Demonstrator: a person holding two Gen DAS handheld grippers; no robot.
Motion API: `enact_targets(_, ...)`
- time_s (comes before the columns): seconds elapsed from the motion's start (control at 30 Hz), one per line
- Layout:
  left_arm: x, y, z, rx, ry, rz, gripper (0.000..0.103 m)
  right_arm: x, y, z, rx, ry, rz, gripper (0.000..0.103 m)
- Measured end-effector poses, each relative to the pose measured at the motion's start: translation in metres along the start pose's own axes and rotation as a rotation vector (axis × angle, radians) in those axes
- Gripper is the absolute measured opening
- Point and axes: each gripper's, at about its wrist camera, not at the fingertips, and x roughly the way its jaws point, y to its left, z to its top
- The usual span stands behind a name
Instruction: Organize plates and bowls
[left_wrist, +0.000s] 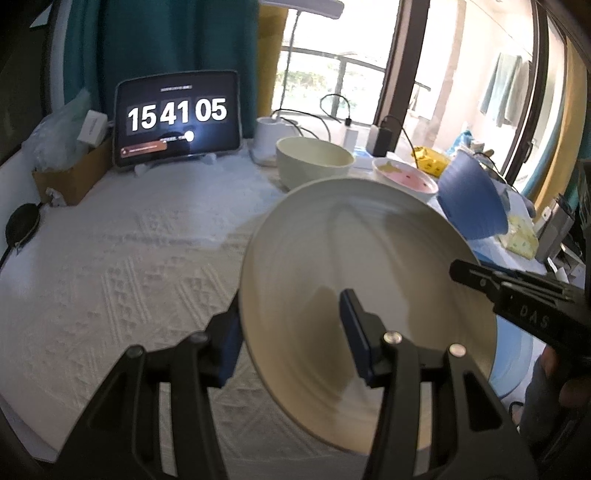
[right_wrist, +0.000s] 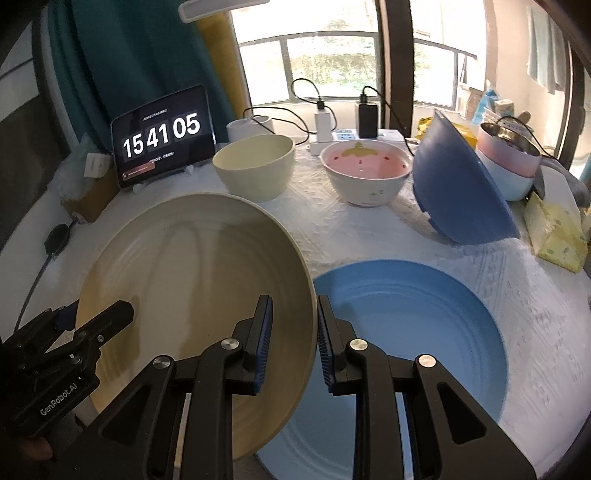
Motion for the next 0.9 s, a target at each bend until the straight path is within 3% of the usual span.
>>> enact_targets(0.9,0.015,-0.092,-0.007,0.143,0.056,-0.025,0.051,-0.023,-0.095,-0.027,0.147,-0.035,-0.008,0.026)
